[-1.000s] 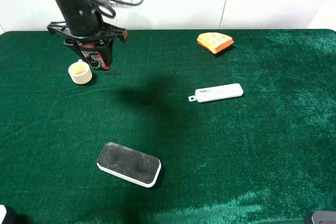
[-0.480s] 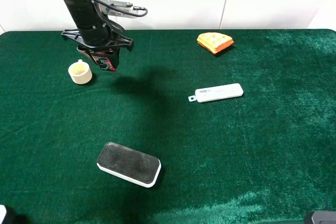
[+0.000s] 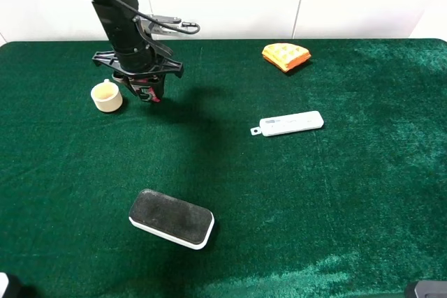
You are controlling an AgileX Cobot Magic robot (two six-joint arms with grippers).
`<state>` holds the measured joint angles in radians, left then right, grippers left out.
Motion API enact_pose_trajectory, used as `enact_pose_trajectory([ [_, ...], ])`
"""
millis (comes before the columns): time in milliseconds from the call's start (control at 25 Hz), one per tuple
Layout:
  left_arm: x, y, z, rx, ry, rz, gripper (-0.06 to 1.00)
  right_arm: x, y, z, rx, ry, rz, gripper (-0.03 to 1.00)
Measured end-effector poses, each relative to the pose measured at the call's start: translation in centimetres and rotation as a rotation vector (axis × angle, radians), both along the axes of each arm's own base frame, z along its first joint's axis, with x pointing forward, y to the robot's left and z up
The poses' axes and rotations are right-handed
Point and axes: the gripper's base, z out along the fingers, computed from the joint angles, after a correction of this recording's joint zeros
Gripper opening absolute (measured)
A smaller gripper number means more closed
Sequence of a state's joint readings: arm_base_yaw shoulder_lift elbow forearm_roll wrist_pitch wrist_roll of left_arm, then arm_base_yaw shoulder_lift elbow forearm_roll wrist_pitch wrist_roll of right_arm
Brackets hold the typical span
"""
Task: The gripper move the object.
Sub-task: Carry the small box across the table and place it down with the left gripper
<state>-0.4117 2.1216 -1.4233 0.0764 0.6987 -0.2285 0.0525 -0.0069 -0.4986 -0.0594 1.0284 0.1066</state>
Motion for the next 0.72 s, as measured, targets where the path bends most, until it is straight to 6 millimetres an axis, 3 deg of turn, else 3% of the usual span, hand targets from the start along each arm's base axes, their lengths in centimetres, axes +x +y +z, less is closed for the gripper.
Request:
enact_pose_trajectory([
  [560,0.09,-0.04,-0.38,-0.005,0.0,0.037,0.49,0.0,0.01,0.0,0.001,0.0,0.001,0.7],
  [720,0.14,-0.06,-0.37,-0.008,-0.005,0.036,0.61,0.0,0.01,0.0,0.001,0.0,0.001,0.7],
])
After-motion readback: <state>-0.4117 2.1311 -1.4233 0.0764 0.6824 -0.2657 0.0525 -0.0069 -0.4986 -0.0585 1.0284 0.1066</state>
